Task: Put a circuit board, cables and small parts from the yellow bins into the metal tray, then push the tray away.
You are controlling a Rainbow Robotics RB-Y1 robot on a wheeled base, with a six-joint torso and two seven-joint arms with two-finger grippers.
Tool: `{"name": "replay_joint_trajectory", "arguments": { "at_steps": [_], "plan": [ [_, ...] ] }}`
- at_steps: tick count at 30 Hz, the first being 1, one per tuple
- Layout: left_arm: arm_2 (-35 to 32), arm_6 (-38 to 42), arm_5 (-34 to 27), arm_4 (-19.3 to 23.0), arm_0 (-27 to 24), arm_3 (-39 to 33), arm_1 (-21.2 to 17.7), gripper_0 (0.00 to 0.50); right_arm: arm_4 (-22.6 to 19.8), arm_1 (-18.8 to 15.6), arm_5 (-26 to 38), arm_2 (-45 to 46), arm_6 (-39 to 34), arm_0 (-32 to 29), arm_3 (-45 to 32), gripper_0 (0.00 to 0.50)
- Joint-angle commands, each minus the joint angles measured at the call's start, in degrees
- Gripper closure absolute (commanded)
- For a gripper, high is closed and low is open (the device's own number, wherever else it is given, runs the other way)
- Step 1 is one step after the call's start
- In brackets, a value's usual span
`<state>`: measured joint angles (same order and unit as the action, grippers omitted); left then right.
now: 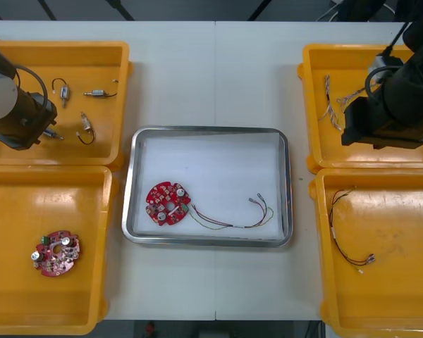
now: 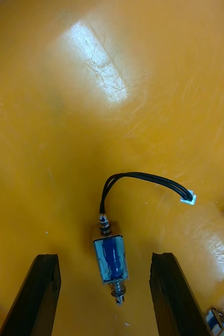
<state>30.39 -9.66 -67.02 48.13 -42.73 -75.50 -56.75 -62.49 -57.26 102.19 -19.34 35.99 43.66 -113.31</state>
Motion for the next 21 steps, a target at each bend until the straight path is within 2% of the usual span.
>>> {"name": "replay_joint_trajectory", "arguments": {
  "at_steps": [1,9,17,21],
  "plan": [
    [0.5,-4.7,0.5,-0.1,-2.1,0.1,0.4,0.0,0.8,-2.3,0.9,4.1,-5.8,-0.9,3.1,0.0],
    [0.5,-6.0,1.9,0.4,-2.1,1.4,0.9,0.0,4.3,-2.2,-1.0,4.8,-11.9,-0.9,10.5,0.0],
    [0.5,-7.2,2.5,1.0,-2.0,2.4,1.1,0.0,6.4,-1.9,-4.7,4.8,-12.7,-0.2,17.3,0.0],
    [1.7,-7.8,2.9,1.5,-2.1,2.6,1.1,0.0,6.7,-1.0,-6.3,4.8,-13.1,2.1,22.3,0.0]
  ]
}}
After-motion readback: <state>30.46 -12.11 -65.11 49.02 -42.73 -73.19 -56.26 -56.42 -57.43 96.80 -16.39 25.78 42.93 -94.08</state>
